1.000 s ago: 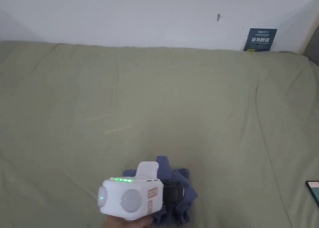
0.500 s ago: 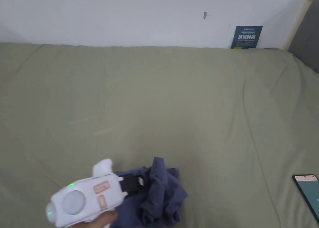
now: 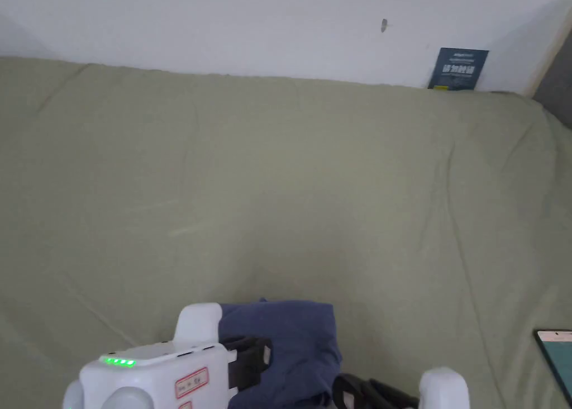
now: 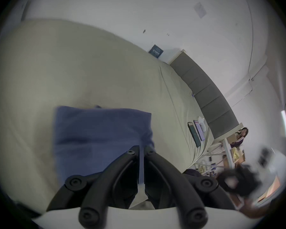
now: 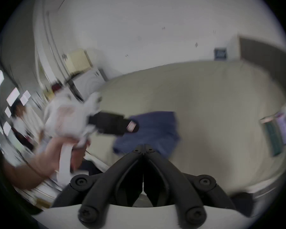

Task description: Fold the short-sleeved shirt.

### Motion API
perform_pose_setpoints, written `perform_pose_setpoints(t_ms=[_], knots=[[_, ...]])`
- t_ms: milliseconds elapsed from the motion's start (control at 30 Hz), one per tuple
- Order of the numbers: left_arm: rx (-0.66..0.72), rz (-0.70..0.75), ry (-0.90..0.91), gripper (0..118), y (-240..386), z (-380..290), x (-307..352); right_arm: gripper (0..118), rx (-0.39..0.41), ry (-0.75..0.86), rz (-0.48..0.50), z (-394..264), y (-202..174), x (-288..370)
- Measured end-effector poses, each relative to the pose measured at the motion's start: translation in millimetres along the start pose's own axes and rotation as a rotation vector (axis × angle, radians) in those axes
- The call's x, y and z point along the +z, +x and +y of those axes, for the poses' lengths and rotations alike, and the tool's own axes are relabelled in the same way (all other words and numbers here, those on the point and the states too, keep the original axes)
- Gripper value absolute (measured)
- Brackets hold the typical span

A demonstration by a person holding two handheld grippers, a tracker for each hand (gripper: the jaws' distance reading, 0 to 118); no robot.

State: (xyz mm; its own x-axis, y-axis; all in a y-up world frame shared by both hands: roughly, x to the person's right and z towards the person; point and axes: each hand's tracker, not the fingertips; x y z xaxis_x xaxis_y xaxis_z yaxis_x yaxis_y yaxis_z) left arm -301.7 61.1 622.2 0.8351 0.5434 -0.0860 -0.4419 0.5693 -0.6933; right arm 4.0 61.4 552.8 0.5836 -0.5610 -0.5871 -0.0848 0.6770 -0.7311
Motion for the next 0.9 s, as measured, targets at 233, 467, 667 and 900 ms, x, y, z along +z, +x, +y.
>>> perform_pose_setpoints(t_ms=[233,467,667,900], knots=[[0.081,0.015,0.067,118,-75,-11,44,0,-0.284,-0.308,-0.069,-7,108,-126],[0.406,-0.350,-0.086,118,-141,-16,-67,0,-0.366,-0.291,0.104,-4,129,-120],[0.321,-0.301,-0.111,94,-103,-3,-110,0,-0.340,-0.297,0.095,-1,122,-112],[0.320,-0.168,-0.081,21,-132,8,-65,0,-0.302,-0.268,0.100,-7,98,-79]])
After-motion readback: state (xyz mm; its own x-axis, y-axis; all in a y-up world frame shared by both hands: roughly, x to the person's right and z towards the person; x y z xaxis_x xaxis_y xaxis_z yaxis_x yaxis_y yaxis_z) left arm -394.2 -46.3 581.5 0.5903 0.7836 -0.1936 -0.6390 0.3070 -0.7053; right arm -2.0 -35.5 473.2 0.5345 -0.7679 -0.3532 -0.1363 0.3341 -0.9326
